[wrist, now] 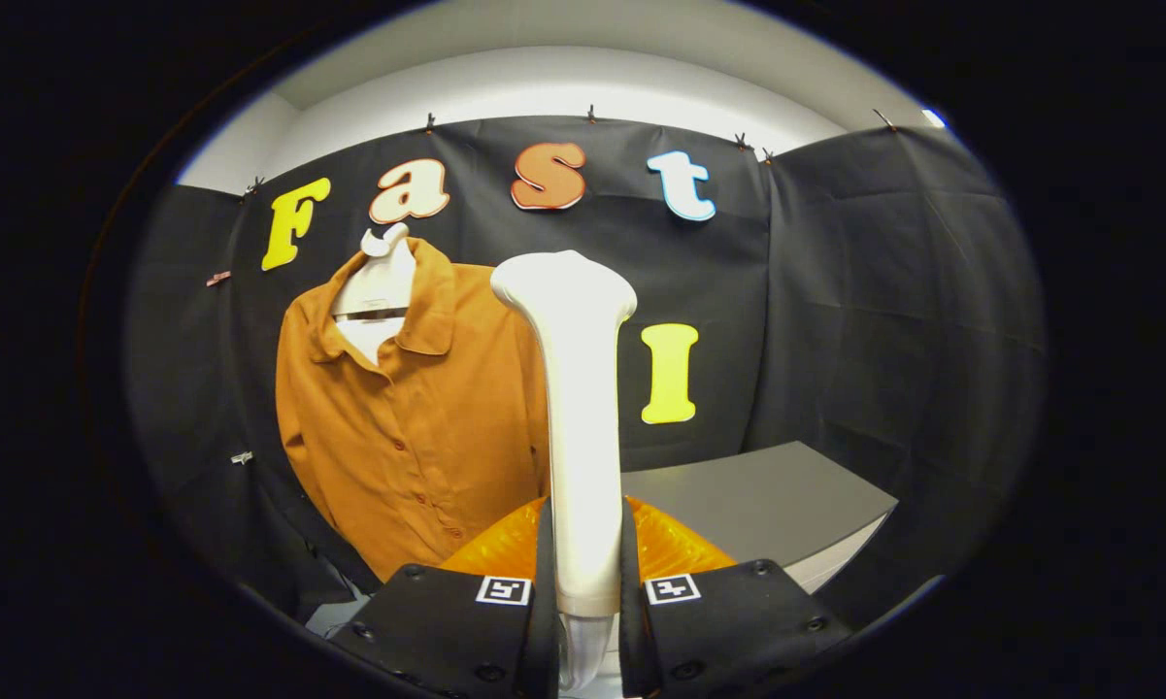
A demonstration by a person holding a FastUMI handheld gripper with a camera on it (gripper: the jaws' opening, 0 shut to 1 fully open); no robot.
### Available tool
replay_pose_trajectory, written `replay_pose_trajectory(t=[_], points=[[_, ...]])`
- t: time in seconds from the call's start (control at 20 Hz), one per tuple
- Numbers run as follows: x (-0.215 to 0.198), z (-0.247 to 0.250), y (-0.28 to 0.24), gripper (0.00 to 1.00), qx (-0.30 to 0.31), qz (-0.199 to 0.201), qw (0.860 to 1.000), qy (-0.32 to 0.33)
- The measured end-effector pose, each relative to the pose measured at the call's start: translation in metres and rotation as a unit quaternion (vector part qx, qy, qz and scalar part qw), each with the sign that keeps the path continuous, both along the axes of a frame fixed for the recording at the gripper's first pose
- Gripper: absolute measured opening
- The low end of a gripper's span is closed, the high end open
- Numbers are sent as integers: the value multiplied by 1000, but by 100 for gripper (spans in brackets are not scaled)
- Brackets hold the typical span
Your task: Iron the clothes twice with a garment steamer, once on the left side and once on the right side.
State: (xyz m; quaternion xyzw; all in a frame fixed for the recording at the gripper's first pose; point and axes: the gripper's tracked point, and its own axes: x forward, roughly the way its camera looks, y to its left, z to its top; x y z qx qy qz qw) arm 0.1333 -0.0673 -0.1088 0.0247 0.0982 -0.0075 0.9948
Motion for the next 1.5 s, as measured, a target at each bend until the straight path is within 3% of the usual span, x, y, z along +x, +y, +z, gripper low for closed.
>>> replay_pose_trajectory(t=[0.65, 1.15, 1.5], points=[[44, -52, 92, 28, -35, 22, 999, -12], [88, -79, 104, 28, -66, 1, 997, -44], [99, -119, 103, 28, -69, 8, 997, -14]])
